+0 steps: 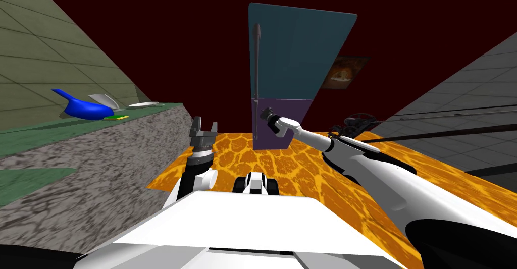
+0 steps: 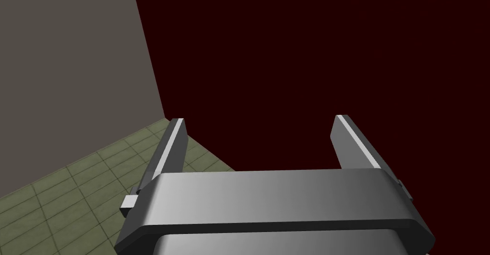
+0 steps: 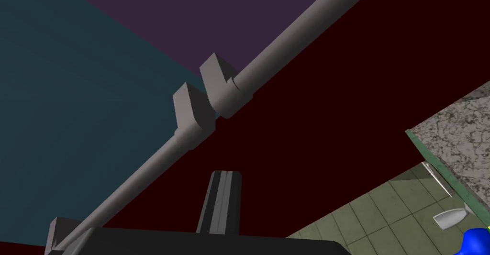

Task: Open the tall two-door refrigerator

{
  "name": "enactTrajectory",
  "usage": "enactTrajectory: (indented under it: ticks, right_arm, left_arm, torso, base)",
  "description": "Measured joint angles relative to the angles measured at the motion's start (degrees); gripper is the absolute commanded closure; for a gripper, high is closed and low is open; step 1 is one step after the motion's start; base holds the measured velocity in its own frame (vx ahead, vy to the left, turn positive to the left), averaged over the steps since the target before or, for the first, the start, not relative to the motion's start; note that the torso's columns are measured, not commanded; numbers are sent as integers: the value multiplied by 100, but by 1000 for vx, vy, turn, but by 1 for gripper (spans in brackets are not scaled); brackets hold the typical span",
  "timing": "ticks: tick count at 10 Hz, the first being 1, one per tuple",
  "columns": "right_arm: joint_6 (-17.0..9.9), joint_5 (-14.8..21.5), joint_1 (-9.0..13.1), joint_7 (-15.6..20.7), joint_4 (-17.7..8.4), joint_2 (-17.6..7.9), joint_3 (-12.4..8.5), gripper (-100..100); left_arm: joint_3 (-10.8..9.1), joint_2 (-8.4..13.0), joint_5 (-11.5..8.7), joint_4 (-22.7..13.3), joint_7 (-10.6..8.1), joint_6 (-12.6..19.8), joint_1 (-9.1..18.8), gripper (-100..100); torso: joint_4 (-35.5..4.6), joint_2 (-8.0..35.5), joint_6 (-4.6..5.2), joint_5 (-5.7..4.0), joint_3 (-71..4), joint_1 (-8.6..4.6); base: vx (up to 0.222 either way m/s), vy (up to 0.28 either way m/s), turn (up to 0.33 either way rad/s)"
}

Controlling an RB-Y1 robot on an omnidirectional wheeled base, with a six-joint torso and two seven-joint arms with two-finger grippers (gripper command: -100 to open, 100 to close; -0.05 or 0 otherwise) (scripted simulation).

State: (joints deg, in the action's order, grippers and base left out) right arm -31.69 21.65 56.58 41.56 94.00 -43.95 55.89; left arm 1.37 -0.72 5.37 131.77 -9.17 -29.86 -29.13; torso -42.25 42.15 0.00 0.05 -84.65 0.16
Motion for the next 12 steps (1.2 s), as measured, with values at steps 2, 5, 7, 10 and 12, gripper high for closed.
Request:
enactTrajectory:
  ticks: [2,5,7,10,12]
  right_arm:
    - [207,34,8,-51,206,18,107,100]
    - [332,32,17,-60,522,26,241,-100]
    - [265,17,6,3,351,-32,190,-100]
    - [130,-43,16,127,96,-145,115,-100]
    - [-61,-90,5,243,-12,-221,74,-100]
  left_arm:
    - [0,0,0,0,0,0,0,0]
    - [1,-1,0,0,0,0,-1,0]
    - [4,-4,1,1,0,-1,-2,0]
    - [5,-5,1,1,0,-1,-2,0]
    - [4,-4,0,1,0,-1,-2,0]
  torso:
    - [-5,17,0,-5,10,-15]
    - [4,-14,-2,5,-8,27]
    - [13,-39,-6,23,-25,69]
    - [-6,20,2,-4,12,-11]
    - [-7,28,1,-11,16,-36]
  base:
    - [-180,-279,13]
    - [-85,-116,-8]
    - [70,187,-38]
    - [69,240,-44]
    - [45,200,-31]
